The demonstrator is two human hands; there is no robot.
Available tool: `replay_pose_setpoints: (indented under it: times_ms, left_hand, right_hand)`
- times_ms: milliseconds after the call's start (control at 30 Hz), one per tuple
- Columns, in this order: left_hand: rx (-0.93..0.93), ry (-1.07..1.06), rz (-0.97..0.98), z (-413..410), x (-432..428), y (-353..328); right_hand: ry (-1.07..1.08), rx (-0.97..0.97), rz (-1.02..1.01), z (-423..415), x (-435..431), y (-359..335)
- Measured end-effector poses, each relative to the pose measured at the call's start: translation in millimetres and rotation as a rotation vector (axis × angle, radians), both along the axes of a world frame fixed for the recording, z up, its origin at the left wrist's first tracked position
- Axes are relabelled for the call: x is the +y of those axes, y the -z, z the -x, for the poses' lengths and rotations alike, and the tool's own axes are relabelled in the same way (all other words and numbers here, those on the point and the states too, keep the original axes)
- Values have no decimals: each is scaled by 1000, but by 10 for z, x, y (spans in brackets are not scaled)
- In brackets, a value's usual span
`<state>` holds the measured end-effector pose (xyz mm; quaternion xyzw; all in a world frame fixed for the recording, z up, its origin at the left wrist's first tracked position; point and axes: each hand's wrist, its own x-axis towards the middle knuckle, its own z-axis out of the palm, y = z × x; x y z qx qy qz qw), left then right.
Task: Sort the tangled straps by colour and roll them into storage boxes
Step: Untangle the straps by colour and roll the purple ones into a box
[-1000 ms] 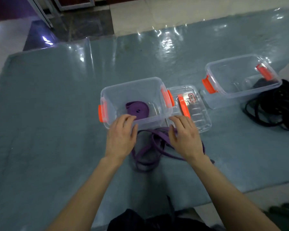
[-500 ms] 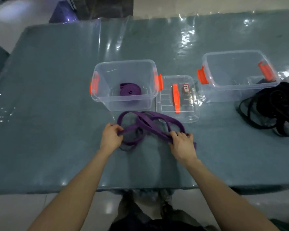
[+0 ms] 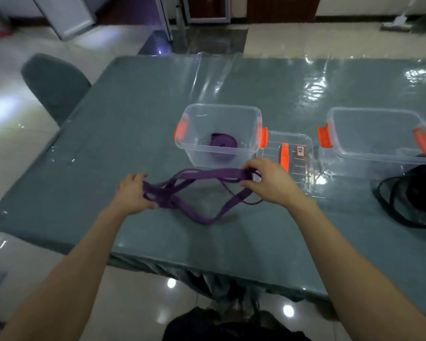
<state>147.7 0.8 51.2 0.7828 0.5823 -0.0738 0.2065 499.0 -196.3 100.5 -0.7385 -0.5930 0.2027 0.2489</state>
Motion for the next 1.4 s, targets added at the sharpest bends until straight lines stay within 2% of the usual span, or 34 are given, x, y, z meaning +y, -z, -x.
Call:
replay_pose_setpoints:
  times_ms: [100,233,333,433,500,600,667,733,833,900,1000,1067,1200,1333,1400]
  left_hand:
    - [-320,211,7,-414,-292,-19]
    - [-564,389,224,-973,-445,-176]
    - [-753,379,319,-1181,-306,-493]
    - [-1028,289,454,-1226,-53,-997]
    - [-1032,403,517,-1257,56,-1308]
    - [-788,612,351,-1349,138,-1637]
    - [-726,623,247,-1394,217,-1824]
    - [-802,578,199,-1397,287,-1991]
    - [-1023,532,187,-1411,388,-2147]
    - [-1126,575,315,-1435,442,-2193]
    - [-1199,627,664,-1484,461,-2171]
    - [-1186,657,716,-1582,442,-2137]
    - [-1178,634,540,-1887,404,-2187]
    - [-1212,453,-16,-2125,322,-2314]
    - [-1190,461,-259,-2197,280,-2378]
  right_hand:
    - [-19,47,34,115,109,-37]
    - [-1,222,6,206,258,-223]
    - [46,372,-58,99,366,-492]
    - [104,401,-146,13,465,-826]
    - [89,394,-190,16,554,-1075]
    - [-20,310,-233,29,688,-1530]
    - [-51,314,-296,35,739,-1851]
    - [-53,268,-372,27,782,-2117]
    - [-9,24,-392,-12,807,-2352]
    - [16,-39,-357,-46,765,-2455]
    - [-43,57,-344,-52,672,-2589]
    - [-80,130,-356,-58,629,-2677]
    - [-69,153,-381,-142,575,-2767]
    - [106,322,-443,-241,538,-2700]
    - [184,207,-373,-253,560,-2663]
